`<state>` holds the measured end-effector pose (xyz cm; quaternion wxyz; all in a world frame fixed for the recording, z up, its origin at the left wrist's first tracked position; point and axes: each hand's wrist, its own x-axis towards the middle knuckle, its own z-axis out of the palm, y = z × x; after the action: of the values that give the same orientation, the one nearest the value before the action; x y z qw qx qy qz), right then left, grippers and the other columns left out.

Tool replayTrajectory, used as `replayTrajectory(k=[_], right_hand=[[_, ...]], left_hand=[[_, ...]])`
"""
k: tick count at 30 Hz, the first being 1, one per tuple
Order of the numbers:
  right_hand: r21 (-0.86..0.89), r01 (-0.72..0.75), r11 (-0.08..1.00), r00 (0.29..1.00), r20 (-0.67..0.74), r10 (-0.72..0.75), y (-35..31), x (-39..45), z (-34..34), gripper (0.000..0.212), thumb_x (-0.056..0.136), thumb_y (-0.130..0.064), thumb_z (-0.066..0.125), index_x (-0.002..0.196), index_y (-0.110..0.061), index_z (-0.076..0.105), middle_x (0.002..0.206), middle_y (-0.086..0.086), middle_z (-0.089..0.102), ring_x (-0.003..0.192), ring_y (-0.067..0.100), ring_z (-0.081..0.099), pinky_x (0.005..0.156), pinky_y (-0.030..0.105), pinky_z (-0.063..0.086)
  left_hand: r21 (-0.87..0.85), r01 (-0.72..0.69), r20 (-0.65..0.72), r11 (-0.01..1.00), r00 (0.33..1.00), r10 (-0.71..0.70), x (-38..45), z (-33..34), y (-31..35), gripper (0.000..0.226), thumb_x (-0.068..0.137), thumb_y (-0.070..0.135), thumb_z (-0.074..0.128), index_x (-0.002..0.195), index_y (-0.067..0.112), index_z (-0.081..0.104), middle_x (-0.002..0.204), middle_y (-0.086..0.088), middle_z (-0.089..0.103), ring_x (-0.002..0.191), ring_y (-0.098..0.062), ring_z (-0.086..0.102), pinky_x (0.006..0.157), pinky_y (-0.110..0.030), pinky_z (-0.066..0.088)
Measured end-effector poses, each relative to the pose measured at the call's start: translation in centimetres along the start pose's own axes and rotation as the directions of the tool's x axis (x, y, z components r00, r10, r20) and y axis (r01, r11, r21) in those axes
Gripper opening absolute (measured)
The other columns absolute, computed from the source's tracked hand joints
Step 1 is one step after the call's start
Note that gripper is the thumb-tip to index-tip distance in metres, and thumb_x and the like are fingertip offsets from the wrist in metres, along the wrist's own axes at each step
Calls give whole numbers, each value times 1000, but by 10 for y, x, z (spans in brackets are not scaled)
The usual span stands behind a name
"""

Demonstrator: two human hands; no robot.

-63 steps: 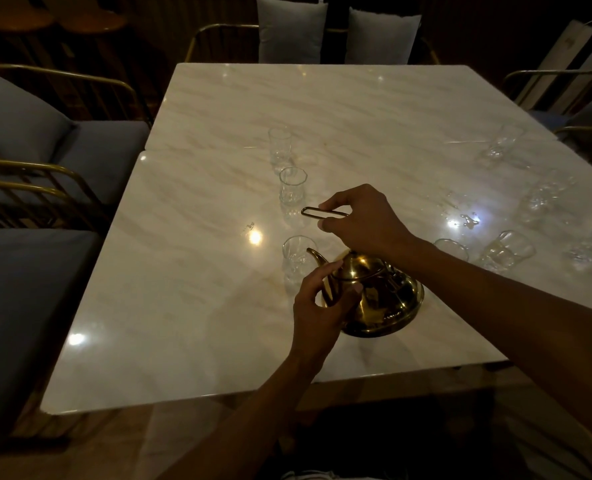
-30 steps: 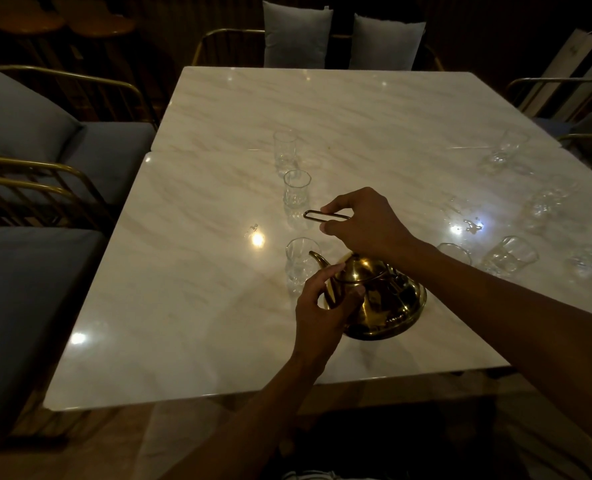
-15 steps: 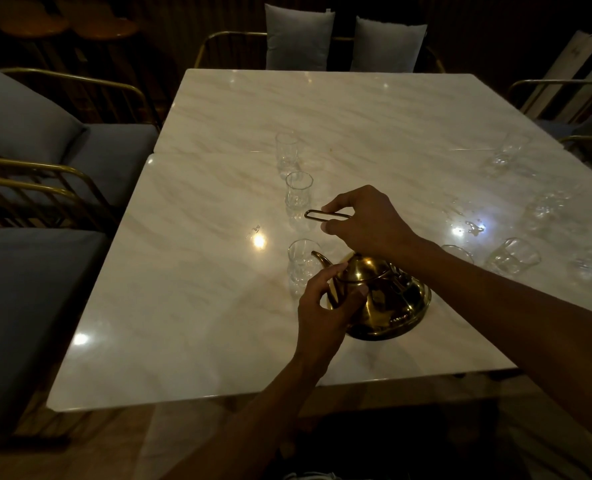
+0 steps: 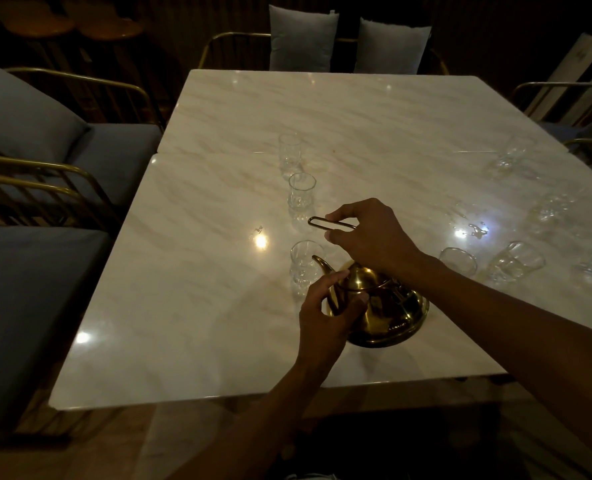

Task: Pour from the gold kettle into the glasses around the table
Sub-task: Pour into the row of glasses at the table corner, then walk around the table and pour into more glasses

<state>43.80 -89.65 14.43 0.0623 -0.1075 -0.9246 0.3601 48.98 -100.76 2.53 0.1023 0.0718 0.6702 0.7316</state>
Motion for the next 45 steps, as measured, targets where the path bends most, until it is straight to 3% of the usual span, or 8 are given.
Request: replayTrajectory(k=[6, 10, 13, 20, 26, 34, 38, 45], right_hand=[[76, 1, 997, 998, -61, 4, 9, -4, 3, 27, 81, -25, 74, 107, -21, 72, 124, -3, 65, 107, 6, 60, 64, 1, 35], [91, 13, 996, 996, -87, -6, 10, -8, -2, 29, 82, -26, 74, 110, -22, 72, 124, -4, 63, 74, -5, 58, 62, -6, 37], [119, 41, 992, 992, -123, -26, 6, -14, -10, 28, 81, -27, 74, 109, -24, 72, 122, -6, 65, 86, 4, 61, 86, 17, 47], [211, 107, 972, 970, -235, -56, -9, -23, -27, 26, 81, -26, 75, 107, -25, 74, 56, -25, 59, 42, 2, 51, 60, 18, 43], [249, 192, 949, 938, -331, -103, -35, -20, -34, 29, 82, -22, 75, 111, -20, 73, 111, -7, 70, 77, 4, 64, 79, 30, 53], [279, 199, 940, 897, -438, -60, -63, -4, -6, 32, 81, -24, 75, 113, -21, 72, 111, -7, 72, 49, 4, 54, 56, 19, 48], [270, 180, 946, 881, -473, -33, -86, 4, 20, 33, 82, -24, 74, 115, -19, 71, 112, -8, 71, 55, -7, 51, 61, 14, 42], [322, 70, 944, 829, -545, 124, -130, 20, 72, 31, 82, -23, 75, 113, -25, 71, 113, -17, 67, 94, 12, 69, 82, 24, 54]], left_hand=[[42, -37, 3, 998, 999, 37, -1, 0, 2, 42, 81, 27, 78, 121, 25, 66, 125, 10, 63, 120, -2, 55, 106, -38, 47], [65, -83, 11, 994, 997, 82, -1, 1, 10, 45, 76, 39, 76, 118, 27, 65, 122, 17, 63, 117, 3, 54, 102, -27, 47], [73, -138, 6, 988, 990, 137, 1, 2, 16, 38, 78, 30, 76, 115, 28, 65, 120, 18, 63, 115, 4, 55, 98, -15, 45], [116, -244, -32, 963, 968, 249, 8, 4, 33, 40, 80, 21, 78, 118, 25, 65, 128, 4, 61, 120, 0, 53, 94, -6, 42], [177, -310, -23, 934, 947, 319, 24, -10, 57, 44, 81, 18, 78, 122, 24, 63, 132, 8, 56, 122, 10, 46, 93, -1, 38], [215, -349, 71, 912, 937, 342, 55, -56, 67, 47, 81, 24, 78, 125, 19, 63, 133, 7, 56, 121, 13, 45, 93, -1, 38], [193, -358, 131, 914, 932, 338, 74, -93, 67, 48, 79, 20, 80, 124, 17, 64, 133, 6, 55, 119, 16, 44, 92, 0, 38], [150, -377, 288, 914, 901, 324, 110, -161, 64, 51, 75, 34, 77, 123, 22, 63, 135, 6, 54, 127, -3, 47, 99, -9, 41]])
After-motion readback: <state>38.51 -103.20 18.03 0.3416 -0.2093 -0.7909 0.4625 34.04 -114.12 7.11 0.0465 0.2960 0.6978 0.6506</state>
